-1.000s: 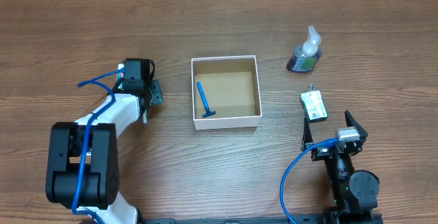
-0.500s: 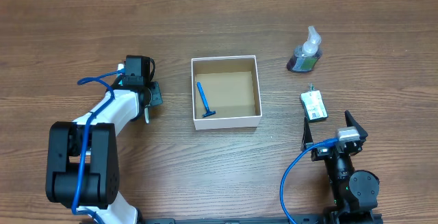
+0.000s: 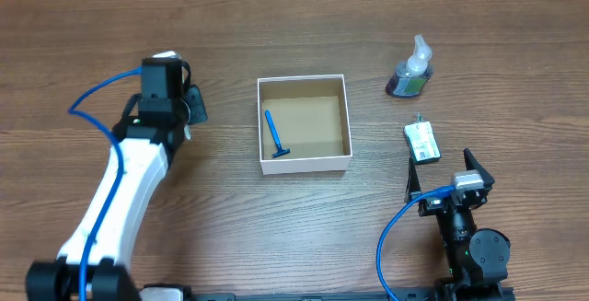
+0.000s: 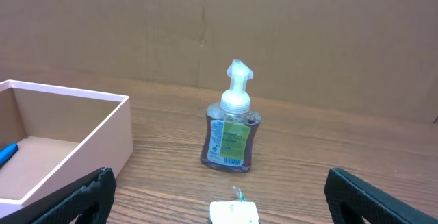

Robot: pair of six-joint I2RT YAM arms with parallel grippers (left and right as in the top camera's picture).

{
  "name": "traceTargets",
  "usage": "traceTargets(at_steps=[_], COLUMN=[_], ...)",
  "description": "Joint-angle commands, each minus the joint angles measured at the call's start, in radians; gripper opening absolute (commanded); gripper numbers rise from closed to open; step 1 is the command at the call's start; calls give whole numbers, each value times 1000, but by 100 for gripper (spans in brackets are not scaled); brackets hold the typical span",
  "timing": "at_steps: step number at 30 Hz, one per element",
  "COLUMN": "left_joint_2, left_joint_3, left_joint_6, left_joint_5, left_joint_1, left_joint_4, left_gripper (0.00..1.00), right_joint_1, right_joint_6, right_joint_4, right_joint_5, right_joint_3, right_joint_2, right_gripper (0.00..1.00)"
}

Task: Pack container
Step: 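Carry the green toothbrush into the box and release it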

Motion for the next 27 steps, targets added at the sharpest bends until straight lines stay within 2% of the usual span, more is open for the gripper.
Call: traceTargets(at_steps=[1,9,17,27], left_joint_2=[-99,-197,-159,26], left_joint_3=[24,24,24,24], left_joint_6=[-21,-124,-311,-430], left_joint_5=[50,56,32,22], left_joint_1=[-42,-249,-454,-512], left_joint_4=[-10,-7,-14,-12], left_gripper=[4,4,6,8], right_joint_1=[-5,-5,-5,-5], right_joint_6=[-6,-6,-6,-6], right_joint_4=[6,6,6,6], right_joint_5=[0,1,1,1], right_joint_3=[-11,-11,-11,-11], right_joint_2=[-11,-11,-11,-11], right_gripper=[100,100,100,100])
